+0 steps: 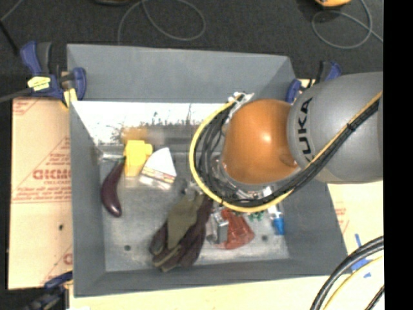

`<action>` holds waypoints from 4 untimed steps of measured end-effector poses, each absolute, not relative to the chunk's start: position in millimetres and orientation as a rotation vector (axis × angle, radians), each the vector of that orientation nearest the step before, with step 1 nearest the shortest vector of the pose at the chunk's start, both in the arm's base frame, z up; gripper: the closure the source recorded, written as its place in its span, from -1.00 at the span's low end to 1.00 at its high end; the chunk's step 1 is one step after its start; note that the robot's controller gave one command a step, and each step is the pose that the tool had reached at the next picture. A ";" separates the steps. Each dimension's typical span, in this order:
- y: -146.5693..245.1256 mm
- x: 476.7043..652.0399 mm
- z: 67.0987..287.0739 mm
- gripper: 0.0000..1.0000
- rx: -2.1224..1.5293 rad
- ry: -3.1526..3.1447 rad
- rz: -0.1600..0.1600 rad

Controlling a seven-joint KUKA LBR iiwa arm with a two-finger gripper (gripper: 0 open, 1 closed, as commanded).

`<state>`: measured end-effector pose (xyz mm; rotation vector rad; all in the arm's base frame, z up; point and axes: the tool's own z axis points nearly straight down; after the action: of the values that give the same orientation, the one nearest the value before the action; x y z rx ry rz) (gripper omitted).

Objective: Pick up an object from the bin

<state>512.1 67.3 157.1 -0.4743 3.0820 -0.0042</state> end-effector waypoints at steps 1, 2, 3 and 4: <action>67.6 499.1 132.9 -1.00 -0.679 3.036 -0.008; 105.9 516.0 113.2 1.00 -1.034 2.939 -0.009; 105.9 516.0 113.2 1.00 -1.033 2.940 -0.009; 102.5 506.5 152.5 1.00 -1.049 2.942 -0.008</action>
Offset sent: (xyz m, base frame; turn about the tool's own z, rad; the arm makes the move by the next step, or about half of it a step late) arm 0.0030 0.0386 -0.0443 -0.3753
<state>506.5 102.5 152.5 -1.0495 2.9418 -0.0077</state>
